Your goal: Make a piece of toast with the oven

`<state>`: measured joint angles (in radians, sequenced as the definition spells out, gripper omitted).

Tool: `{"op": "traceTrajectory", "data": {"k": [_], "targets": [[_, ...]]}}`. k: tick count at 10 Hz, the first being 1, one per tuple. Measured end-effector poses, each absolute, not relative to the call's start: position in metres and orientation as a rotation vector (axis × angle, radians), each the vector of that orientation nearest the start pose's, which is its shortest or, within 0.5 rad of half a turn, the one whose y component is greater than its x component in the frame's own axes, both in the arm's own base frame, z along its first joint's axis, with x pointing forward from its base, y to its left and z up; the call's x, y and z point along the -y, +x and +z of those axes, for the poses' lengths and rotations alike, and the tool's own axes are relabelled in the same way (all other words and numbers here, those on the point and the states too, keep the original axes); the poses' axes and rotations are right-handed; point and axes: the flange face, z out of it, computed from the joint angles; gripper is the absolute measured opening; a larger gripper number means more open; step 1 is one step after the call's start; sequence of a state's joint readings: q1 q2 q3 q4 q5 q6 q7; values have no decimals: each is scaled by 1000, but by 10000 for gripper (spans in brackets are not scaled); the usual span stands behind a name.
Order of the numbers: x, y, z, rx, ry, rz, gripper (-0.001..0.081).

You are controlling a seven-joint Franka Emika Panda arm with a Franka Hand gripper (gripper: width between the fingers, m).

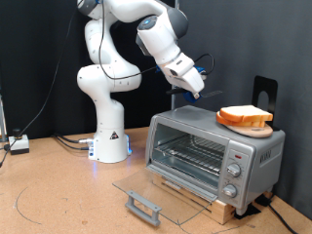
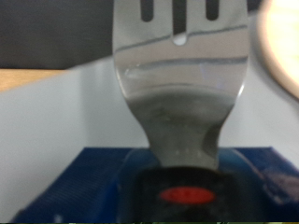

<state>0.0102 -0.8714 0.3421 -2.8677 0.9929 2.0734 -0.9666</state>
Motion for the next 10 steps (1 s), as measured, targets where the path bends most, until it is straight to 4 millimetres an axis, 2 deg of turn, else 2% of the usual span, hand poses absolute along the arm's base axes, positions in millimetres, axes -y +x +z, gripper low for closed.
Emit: {"op": "traceTrajectory", "data": {"k": [4, 6, 10], "targets": [[-80, 301, 418, 637, -2555, -475, 396], [-51, 306, 422, 530, -2563, -514, 396], [10, 305, 426, 487, -2582, -497, 396]]}}
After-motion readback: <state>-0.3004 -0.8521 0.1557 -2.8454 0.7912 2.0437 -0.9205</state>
